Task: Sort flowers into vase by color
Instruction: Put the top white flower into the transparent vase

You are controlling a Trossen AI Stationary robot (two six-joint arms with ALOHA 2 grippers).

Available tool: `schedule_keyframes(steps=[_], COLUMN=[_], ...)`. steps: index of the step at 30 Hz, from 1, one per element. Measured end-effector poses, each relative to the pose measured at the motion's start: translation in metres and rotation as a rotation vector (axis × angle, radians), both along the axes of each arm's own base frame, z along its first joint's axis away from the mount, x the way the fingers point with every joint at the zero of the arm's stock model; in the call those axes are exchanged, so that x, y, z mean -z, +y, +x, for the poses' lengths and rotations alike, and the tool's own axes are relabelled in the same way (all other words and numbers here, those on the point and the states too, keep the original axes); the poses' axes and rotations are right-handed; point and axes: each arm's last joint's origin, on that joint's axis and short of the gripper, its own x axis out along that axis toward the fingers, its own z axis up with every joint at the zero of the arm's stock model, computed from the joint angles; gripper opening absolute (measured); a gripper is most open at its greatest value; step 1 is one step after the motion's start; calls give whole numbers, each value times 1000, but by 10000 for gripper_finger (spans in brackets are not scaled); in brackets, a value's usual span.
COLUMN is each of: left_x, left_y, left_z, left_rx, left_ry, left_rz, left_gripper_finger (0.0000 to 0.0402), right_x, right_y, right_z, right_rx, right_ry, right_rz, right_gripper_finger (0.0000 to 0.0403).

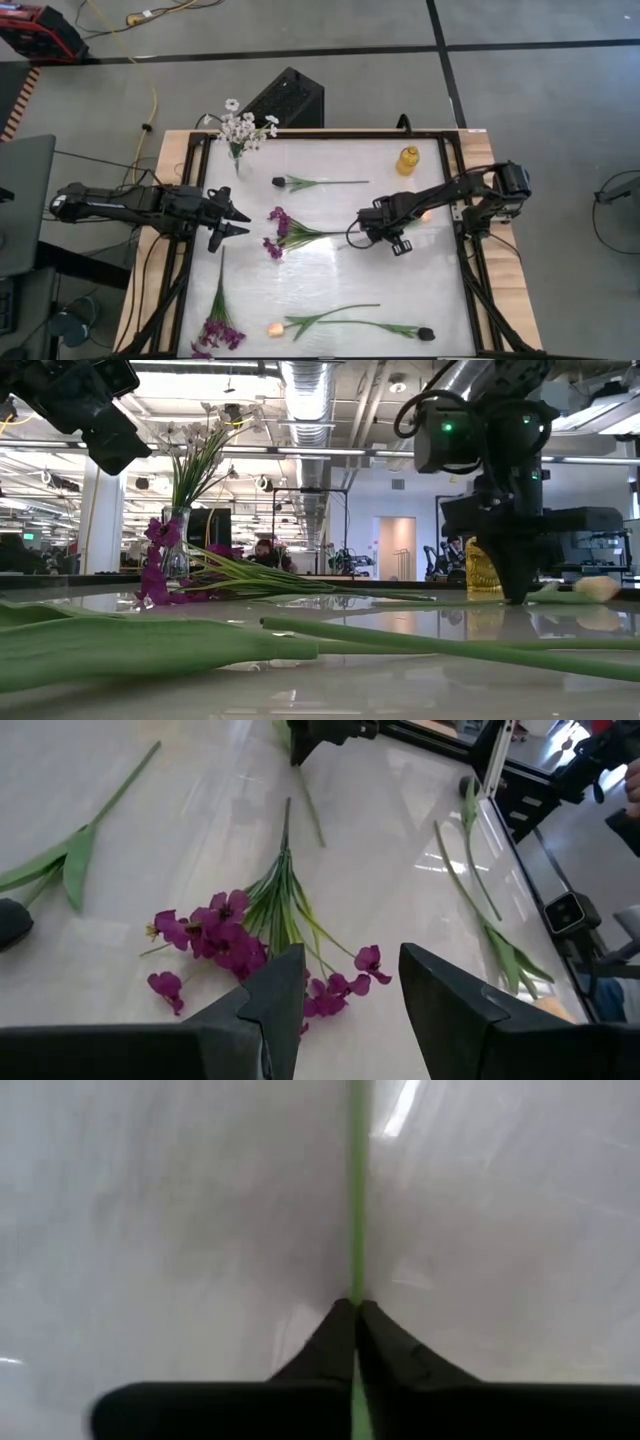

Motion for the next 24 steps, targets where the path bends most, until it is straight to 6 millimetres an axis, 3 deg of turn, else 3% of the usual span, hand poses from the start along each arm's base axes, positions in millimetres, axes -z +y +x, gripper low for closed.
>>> schedule_keyframes(steps=[6,12,18,24], left_x=[-2,-6,-7,1], left_y=[1,2,3,2], left_z=[1,8,27,53], left_rx=[-40,-81,-219,-240], left_ry=[-19,-70,-107,-106], left_rz=[-13,-20,-123,-150], left_gripper_finger=[151,151,151,151], right_x=[-18,-57,-87,-112], right_y=[15,46,72,87], right_z=[15,36,60,86], right_rx=[-113,-403,-567,-676], right_ry=[-51,-168,-338,-530], right_rz=[-104,-505,-915,-1076], right_gripper_finger=[18,15,15,15])
